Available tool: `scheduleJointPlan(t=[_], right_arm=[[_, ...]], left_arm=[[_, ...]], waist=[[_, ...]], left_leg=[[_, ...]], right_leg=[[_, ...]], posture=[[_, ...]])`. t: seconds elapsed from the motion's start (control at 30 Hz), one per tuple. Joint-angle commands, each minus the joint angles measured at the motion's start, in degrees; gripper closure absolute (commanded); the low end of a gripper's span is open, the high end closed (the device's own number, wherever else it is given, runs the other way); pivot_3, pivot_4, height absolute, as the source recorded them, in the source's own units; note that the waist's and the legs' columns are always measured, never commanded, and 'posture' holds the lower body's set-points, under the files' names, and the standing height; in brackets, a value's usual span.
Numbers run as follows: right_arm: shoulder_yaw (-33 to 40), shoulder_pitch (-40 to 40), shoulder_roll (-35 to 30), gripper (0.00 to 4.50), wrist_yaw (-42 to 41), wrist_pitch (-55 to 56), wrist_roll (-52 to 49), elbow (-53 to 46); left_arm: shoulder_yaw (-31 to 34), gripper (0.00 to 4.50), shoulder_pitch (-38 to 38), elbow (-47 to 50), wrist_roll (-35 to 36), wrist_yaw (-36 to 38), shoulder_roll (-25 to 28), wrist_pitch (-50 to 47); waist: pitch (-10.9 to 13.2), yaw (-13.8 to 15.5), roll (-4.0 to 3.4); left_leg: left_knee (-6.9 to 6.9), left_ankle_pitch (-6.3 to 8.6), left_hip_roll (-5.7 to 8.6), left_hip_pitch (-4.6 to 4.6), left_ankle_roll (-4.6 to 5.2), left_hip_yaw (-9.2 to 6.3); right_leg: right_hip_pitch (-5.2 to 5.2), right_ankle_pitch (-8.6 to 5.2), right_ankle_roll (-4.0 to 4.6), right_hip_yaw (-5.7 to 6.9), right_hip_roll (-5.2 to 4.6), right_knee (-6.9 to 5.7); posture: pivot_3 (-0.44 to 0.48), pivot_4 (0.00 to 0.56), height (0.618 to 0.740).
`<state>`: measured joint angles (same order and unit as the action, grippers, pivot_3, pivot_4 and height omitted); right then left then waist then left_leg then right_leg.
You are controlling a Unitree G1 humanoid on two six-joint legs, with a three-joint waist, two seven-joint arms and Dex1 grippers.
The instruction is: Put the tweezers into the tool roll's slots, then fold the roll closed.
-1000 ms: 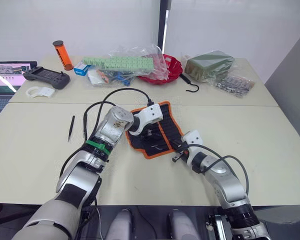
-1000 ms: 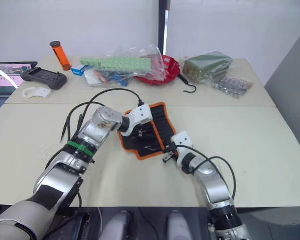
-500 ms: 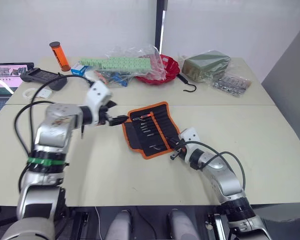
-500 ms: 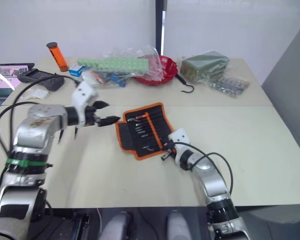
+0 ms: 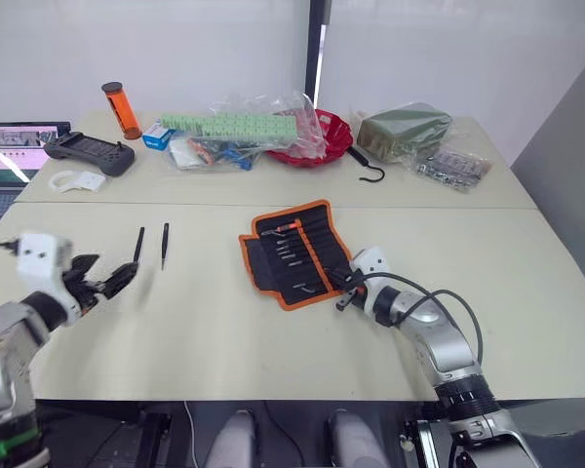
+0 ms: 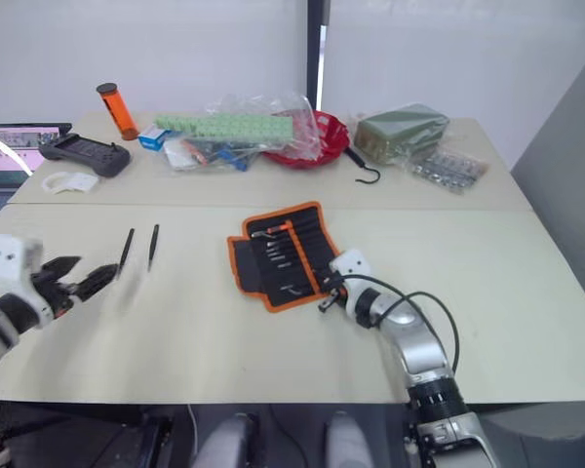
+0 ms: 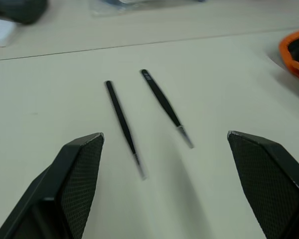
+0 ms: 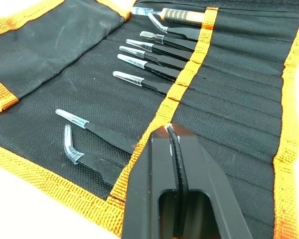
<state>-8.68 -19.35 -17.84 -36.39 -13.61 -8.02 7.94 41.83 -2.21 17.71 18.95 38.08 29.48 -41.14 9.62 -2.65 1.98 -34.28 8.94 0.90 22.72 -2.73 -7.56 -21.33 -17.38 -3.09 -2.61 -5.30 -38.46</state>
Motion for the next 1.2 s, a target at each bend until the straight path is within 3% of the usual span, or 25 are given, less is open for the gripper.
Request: scheduleJointPlan(t=[0.03, 0.27, 0.57, 0.83, 1.2], right_arm=[[-0.34, 0.84, 0.08, 4.5, -0.36, -0.35, 0.71, 3.98], [-0.91, 1.23, -0.13, 4.5, -1.76, 0.61, 1.17, 5.03], [-1.71, 2.25, 0.45, 4.5, -1.87, 0.24, 1.17, 3.73], [-1.58, 2.8, 0.8, 4.5, -1.13, -0.01, 1.25, 2.86], [-0.97, 4.71, -0.29, 4.5, -0.13, -1.89, 1.1, -0.81]], left_arm=[[4.56, 0.27, -6.31, 6.11, 2.43, -3.57, -4.79, 3.59], [6.61, 0.27, -16.87, 10.02, 6.32, -7.12, -12.22, 8.47], [4.39, 0.27, -20.43, 11.09, 9.5, -10.82, -13.33, 10.22], [0.31, 0.27, -15.23, 11.26, 10.17, -15.79, -10.89, 7.65], [-10.81, 0.27, 8.36, 0.27, 5.9, -28.31, -1.7, -5.06]], waist=[[-0.03, 0.2, 0.05], [-0.38, 1.04, 0.42], [-0.49, 1.1, 0.53], [-0.5, 1.09, 0.54], [-0.5, 1.39, 0.52]], left_leg=[[0.06, 0.01, -0.01, -0.15, 0.0, 0.01], [0.11, 0.02, -0.12, -0.24, -0.02, 0.01], [0.11, 0.15, -0.23, -0.25, -0.21, 0.08], [0.11, 0.2, -0.27, -0.25, -0.27, 0.1], [0.12, 0.32, -0.46, -0.24, -0.44, 0.08]], right_leg=[[0.16, 0.0, 0.01, 0.0, 0.0, 0.08], [0.35, -0.02, 0.12, 0.08, 0.06, 0.44], [0.37, -0.13, 0.25, 0.07, 0.11, 0.51], [0.36, -0.13, 0.25, 0.07, 0.17, 0.54], [0.31, -0.13, 0.25, 0.06, 0.46, 0.54]], posture=[[0.0, 0.15, 0.74], [0.0, 0.15, 0.74], [0.0, 0.15, 0.74], [0.0, 0.15, 0.74], [0.0, 0.15, 0.74]])
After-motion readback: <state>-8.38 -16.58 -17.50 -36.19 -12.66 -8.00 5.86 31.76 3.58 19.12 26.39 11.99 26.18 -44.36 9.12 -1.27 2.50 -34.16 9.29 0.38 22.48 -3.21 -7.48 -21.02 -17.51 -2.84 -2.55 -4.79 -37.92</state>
